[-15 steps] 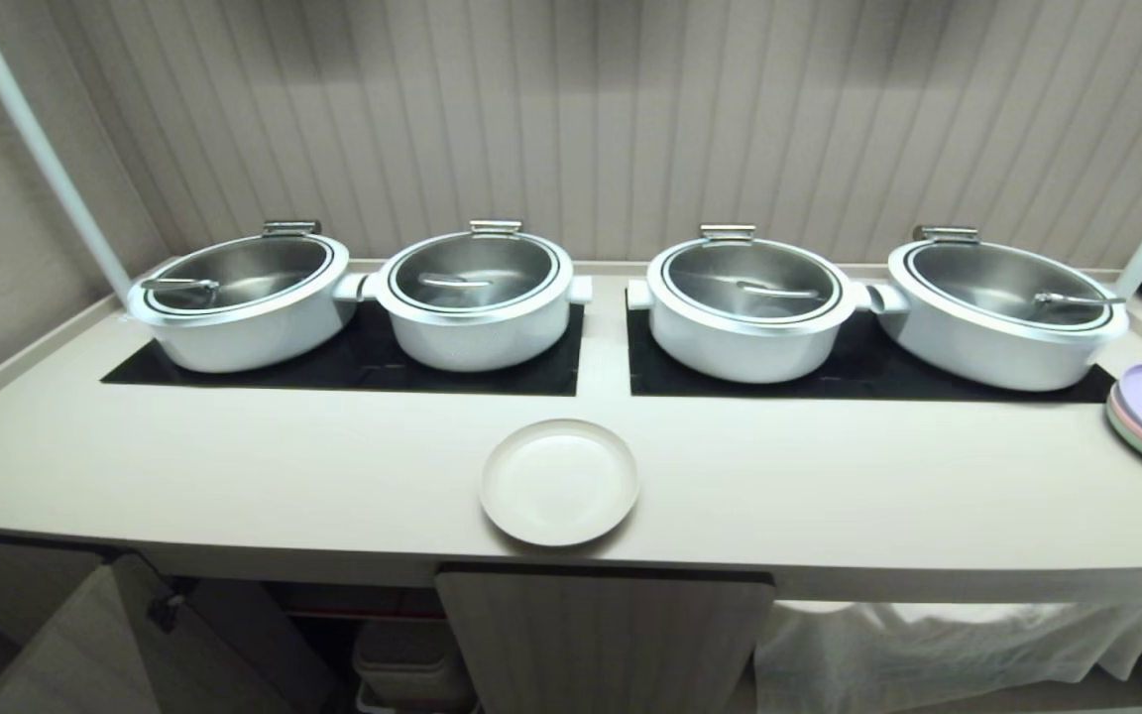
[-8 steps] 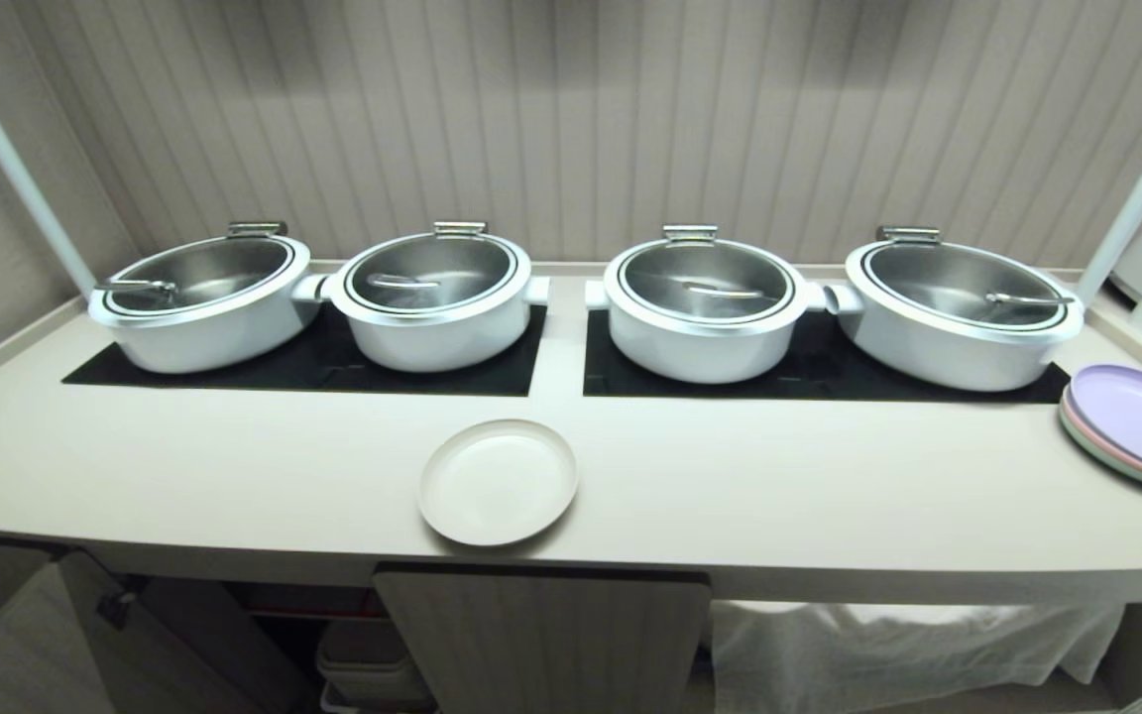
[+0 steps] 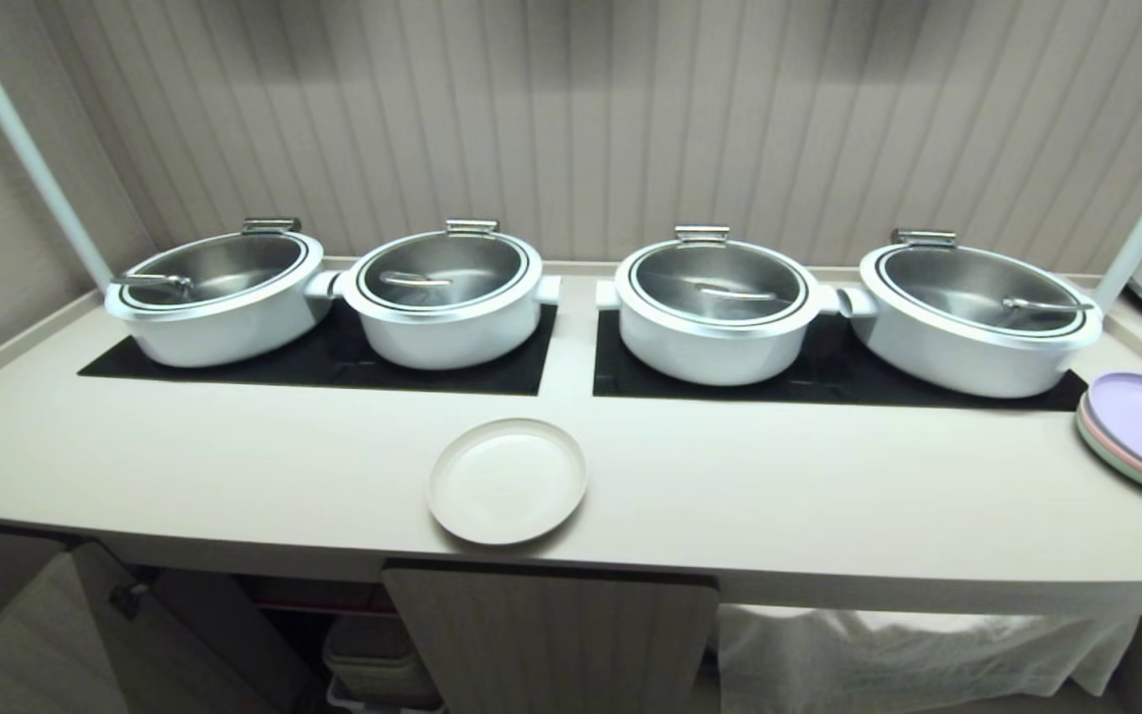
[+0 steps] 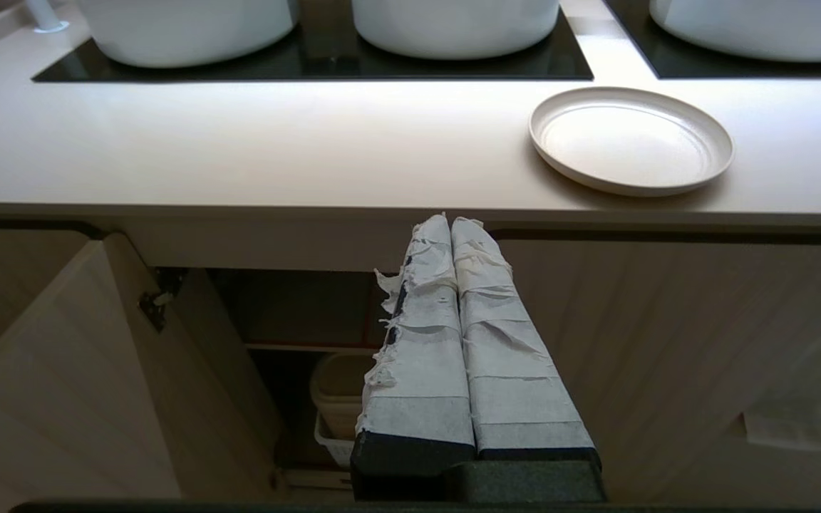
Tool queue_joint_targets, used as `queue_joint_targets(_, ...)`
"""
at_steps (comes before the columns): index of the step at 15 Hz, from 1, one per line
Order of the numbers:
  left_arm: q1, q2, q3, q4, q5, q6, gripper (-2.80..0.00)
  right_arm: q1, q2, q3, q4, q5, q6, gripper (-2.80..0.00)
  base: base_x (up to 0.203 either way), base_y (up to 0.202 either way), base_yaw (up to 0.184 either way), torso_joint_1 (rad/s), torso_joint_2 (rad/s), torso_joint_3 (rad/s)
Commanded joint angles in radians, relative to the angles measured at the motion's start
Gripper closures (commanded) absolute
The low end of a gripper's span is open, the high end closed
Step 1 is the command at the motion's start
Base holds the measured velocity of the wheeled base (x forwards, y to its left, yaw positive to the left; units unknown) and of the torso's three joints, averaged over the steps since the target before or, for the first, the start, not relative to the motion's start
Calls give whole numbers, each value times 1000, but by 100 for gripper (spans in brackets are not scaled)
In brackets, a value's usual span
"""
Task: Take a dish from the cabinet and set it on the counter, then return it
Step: Pick up the plate from the table
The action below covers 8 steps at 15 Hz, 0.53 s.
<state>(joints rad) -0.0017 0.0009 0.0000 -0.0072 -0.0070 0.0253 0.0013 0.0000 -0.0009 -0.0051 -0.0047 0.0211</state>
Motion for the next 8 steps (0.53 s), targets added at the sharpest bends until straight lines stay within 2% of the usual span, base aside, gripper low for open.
queue_joint_targets(1, 0, 1, 0, 0, -1, -1, 0, 0, 0, 1, 1, 0, 0, 0, 0, 0, 0, 0, 0, 0)
queue_joint_targets(8, 0, 1, -11, 36, -18, 1, 0, 0, 0, 1, -1, -1, 0, 0, 0, 0, 0, 0, 0, 0)
